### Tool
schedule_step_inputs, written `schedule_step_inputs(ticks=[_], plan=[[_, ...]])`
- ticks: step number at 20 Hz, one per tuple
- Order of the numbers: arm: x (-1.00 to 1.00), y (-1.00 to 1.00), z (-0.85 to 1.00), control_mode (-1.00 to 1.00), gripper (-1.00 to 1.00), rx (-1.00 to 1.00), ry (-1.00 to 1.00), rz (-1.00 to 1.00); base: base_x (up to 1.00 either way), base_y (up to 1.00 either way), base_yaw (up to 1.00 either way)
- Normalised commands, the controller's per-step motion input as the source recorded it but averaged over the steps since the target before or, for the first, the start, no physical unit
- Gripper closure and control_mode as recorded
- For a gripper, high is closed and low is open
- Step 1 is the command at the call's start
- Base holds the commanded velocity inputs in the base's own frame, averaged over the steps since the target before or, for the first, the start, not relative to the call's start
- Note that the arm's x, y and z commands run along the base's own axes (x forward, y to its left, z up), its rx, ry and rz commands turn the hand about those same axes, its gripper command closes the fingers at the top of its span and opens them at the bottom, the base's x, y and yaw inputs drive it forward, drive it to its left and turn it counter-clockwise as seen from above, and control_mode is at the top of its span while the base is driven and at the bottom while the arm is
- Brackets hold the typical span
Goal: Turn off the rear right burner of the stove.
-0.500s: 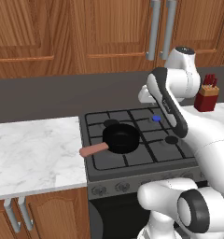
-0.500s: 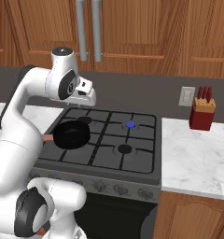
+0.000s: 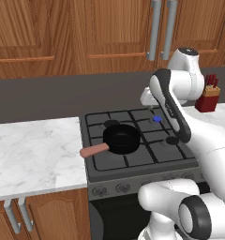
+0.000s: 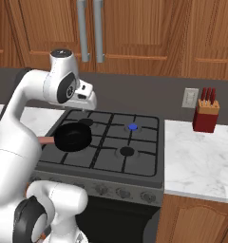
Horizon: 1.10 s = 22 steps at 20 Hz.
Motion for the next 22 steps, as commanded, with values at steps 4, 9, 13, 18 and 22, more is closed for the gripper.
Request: schedule_step_inputs(ticks=[4, 9, 13, 18, 22], plan=[[-0.41, -0.13, -0.06, -1.00, -1.00, 0.00, -0.03, 0.00, 0.00, 0.00, 0.00], [-0.44, -0.19, -0.08, -1.00, -1.00, 0.00, -0.05, 0.00, 0.00, 0.00, 0.00], [-0.36, -0.38, -0.06, -1.00, -1.00, 0.00, -0.08, -0.03, 0.00, 0.00, 0.00], [-0.39, -0.31, -0.13, -1.00, -1.00, 0.08, -0.13, -0.14, 0.00, 0.00, 0.00], [-0.39, -0.40, -0.22, -1.00, -1.00, 0.18, -0.12, -0.20, 0.00, 0.00, 0.00]])
